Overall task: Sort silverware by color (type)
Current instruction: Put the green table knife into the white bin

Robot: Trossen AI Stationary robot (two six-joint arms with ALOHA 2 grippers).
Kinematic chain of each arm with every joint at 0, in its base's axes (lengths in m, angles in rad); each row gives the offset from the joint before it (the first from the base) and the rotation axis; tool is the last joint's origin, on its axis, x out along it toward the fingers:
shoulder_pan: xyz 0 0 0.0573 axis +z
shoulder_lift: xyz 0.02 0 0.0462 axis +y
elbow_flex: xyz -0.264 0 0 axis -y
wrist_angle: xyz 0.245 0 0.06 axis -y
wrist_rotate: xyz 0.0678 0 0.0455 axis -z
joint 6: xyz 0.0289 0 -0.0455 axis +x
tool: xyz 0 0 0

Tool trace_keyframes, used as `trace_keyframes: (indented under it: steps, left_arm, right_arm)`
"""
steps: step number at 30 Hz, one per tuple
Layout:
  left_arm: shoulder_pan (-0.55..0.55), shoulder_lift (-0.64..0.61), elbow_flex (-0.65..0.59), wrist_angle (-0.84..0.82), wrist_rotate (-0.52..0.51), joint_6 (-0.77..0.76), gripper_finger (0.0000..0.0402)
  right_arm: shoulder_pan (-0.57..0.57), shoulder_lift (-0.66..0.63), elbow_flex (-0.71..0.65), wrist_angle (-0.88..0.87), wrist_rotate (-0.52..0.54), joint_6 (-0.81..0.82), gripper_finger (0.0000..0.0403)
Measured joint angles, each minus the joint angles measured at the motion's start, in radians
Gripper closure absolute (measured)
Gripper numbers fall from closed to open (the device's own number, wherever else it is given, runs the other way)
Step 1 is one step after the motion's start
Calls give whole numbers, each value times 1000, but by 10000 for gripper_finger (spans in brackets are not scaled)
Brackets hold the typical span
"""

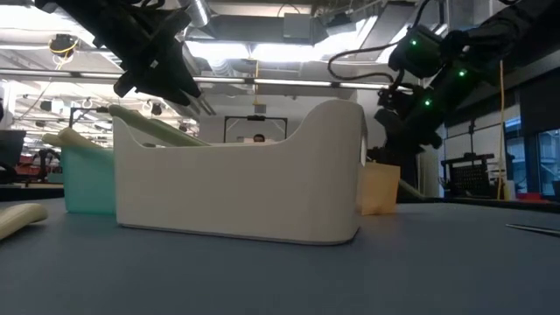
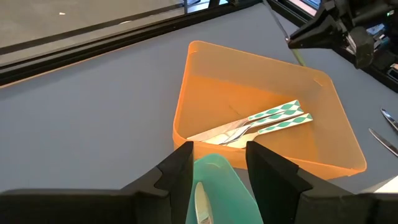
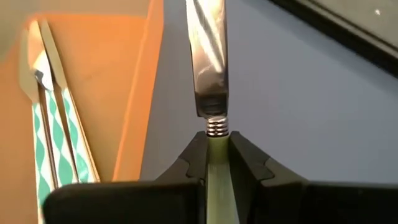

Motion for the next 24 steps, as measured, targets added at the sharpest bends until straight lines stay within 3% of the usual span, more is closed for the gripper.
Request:
trace_keyframes:
  steps: [10,18,24]
  left_arm:
    - [0,0,0,7,0,1,260]
    - [0,0,0,67,0,1,260]
    - [3,0,0,142,0,2,260]
  right_arm:
    - [-64,0,17,45,-4,-59,372]
    - [-105,0,137,54,-5,-186,372]
    - [-107,0,216,182,-40,-232,372]
